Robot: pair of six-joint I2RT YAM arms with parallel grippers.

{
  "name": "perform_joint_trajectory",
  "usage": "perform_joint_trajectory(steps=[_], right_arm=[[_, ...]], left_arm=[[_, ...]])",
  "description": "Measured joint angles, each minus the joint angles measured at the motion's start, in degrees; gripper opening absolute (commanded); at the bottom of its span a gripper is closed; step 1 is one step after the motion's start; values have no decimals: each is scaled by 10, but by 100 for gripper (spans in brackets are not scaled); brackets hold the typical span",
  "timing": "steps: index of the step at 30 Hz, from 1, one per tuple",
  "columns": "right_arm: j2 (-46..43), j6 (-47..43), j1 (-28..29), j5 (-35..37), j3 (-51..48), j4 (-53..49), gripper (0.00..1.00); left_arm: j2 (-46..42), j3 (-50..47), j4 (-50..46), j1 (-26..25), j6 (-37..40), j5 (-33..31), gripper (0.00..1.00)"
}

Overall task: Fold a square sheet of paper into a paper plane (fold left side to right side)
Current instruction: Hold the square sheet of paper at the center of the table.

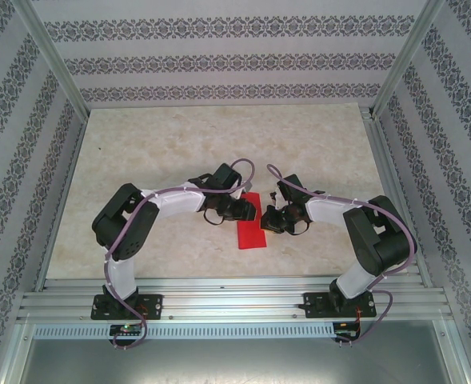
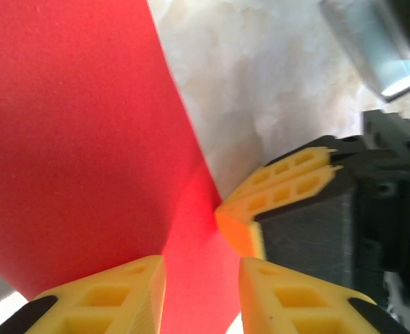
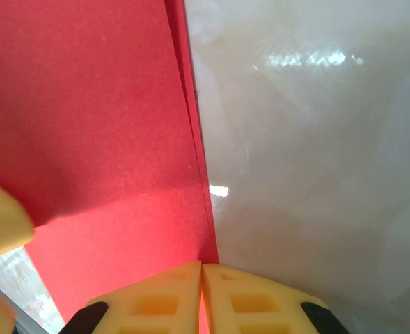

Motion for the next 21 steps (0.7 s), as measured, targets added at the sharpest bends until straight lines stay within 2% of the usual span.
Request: perform_joint_trajectory(steps=[8,21], right_arm=[[0,-1,3,7,2,-3,12],[-38,-6,-2,10,-5,-1,13]], left_arm=[[26,-1,-14,0,9,-26,32],[23,-23,18,2,10,-19,32]])
